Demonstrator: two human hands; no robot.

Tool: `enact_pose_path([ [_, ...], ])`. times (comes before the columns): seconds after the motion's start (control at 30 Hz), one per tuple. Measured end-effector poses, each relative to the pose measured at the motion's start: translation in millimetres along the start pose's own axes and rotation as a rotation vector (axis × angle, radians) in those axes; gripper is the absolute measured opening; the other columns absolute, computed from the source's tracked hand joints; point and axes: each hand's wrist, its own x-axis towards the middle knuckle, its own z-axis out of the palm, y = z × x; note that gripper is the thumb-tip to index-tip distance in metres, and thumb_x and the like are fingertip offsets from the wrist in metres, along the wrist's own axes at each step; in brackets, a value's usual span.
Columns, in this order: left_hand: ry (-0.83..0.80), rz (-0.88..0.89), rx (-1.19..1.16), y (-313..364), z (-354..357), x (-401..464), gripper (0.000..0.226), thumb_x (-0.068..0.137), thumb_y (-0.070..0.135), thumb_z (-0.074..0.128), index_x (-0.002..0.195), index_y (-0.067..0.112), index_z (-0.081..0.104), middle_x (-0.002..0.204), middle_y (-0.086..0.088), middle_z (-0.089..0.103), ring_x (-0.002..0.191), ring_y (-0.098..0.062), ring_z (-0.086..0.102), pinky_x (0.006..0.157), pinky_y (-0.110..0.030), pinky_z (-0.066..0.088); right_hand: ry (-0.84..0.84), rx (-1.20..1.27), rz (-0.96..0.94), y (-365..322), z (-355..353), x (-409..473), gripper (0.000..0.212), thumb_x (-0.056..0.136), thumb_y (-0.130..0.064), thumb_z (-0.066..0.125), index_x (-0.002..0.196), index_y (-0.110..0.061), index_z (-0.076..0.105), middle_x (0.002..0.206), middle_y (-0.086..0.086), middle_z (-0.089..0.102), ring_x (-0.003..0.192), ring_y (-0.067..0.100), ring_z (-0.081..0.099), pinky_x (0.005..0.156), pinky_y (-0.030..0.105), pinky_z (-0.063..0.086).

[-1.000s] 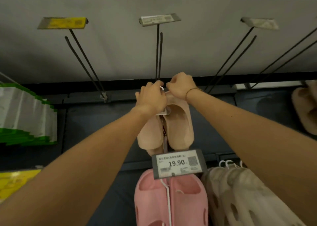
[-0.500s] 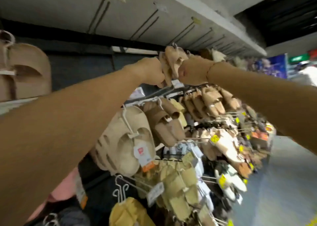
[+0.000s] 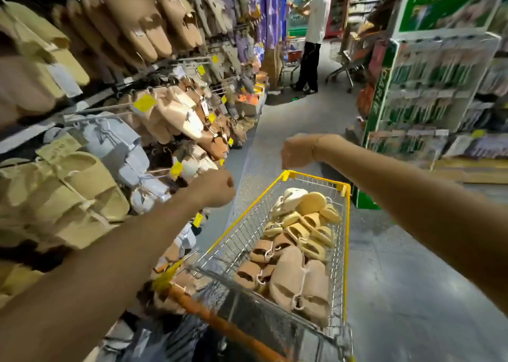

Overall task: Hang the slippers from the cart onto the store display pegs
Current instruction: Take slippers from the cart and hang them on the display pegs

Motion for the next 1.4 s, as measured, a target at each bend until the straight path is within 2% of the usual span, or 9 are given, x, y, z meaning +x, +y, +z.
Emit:
enact_pose_path([
  [0.4,-0.447,-0.081,-0.22,46,280,75,0.017,0.093,0.033,0.051,0.087,0.018,0.054,0.091,-0.004,0.062,0.098,-0.034,0.064,0.078,-0.039,0.052,-0.467,0.132,0.056,57,330,80,0.037,0.094,-0.031,0.056,0.119,-0.005,0.064,0.121,0.018,0.066,0.113,0.036,0.062,0.086,0.034,0.049],
  [0.5,-0.525,-0.092,-0.277,52,327,82,0.021,0.096,0.029,0.049,0.107,0.013,0.056,0.103,-0.007,0.06,0.103,-0.036,0.061,0.078,-0.04,0.047,-0.652,0.188,0.077,58,424,91,0.04,0.09,-0.034,0.059,0.121,-0.01,0.063,0.122,0.014,0.065,0.114,0.033,0.062,0.084,0.033,0.05],
  [0.63,-0.736,-0.074,-0.329,62,367,82,0.026,0.096,0.029,0.051,0.078,0.014,0.06,0.082,-0.009,0.061,0.089,-0.034,0.061,0.069,-0.034,0.045,-0.855,0.293,0.014,31,439,70,0.027,0.09,-0.031,0.06,0.102,-0.009,0.069,0.11,0.015,0.071,0.09,0.026,0.061,0.073,0.031,0.047],
  [0.7,-0.895,-0.021,-0.301,63,379,80,0.021,0.093,0.031,0.06,0.1,0.014,0.071,0.101,-0.01,0.069,0.095,-0.029,0.064,0.078,-0.035,0.054,-0.922,0.291,-0.012,20,453,64,0.025,0.082,-0.034,0.065,0.086,-0.01,0.071,0.09,0.013,0.072,0.075,0.022,0.059,0.065,0.029,0.047],
  [0.8,-1.025,0.1,-0.189,63,387,80,0.029,0.089,0.033,0.067,0.113,0.017,0.067,0.113,-0.009,0.069,0.101,-0.03,0.064,0.092,-0.042,0.056,-0.917,0.281,-0.06,11,476,57,0.032,0.074,-0.045,0.067,0.082,-0.014,0.069,0.078,0.007,0.065,0.072,0.025,0.058,0.073,0.035,0.054],
  [1.0,-0.925,0.118,-0.256,68,380,80,0.015,0.092,0.024,0.059,0.098,0.012,0.066,0.1,-0.013,0.07,0.092,-0.032,0.064,0.08,-0.037,0.053,-0.878,0.343,-0.041,17,467,57,0.042,0.073,-0.047,0.07,0.096,-0.012,0.072,0.09,0.005,0.072,0.082,0.025,0.065,0.08,0.038,0.057],
  [1.17,-0.639,-0.088,-0.482,59,343,85,0.017,0.091,0.021,0.059,0.106,0.014,0.061,0.105,-0.009,0.065,0.097,-0.027,0.06,0.08,-0.035,0.049,-0.806,0.6,0.058,34,391,68,0.02,0.082,-0.036,0.071,0.09,-0.017,0.07,0.092,-0.001,0.069,0.087,0.019,0.062,0.078,0.033,0.051],
  [1.3,-0.333,-0.259,-0.707,54,301,91,0.009,0.096,0.024,0.056,0.103,0.018,0.057,0.093,-0.003,0.063,0.082,-0.018,0.061,0.072,-0.035,0.051,-0.579,0.912,0.179,47,326,78,0.02,0.083,-0.026,0.075,0.069,-0.013,0.07,0.057,-0.011,0.062,0.052,0.005,0.055,0.049,0.018,0.043],
  [1.4,-0.127,-0.237,-0.749,56,266,94,0.005,0.096,0.025,0.055,0.1,0.027,0.056,0.095,0.005,0.061,0.087,-0.014,0.061,0.081,-0.038,0.055,-0.49,1.042,0.262,46,284,81,0.02,0.082,-0.023,0.076,0.069,-0.009,0.07,0.056,-0.003,0.055,0.047,0.011,0.042,0.044,0.024,0.032],
])
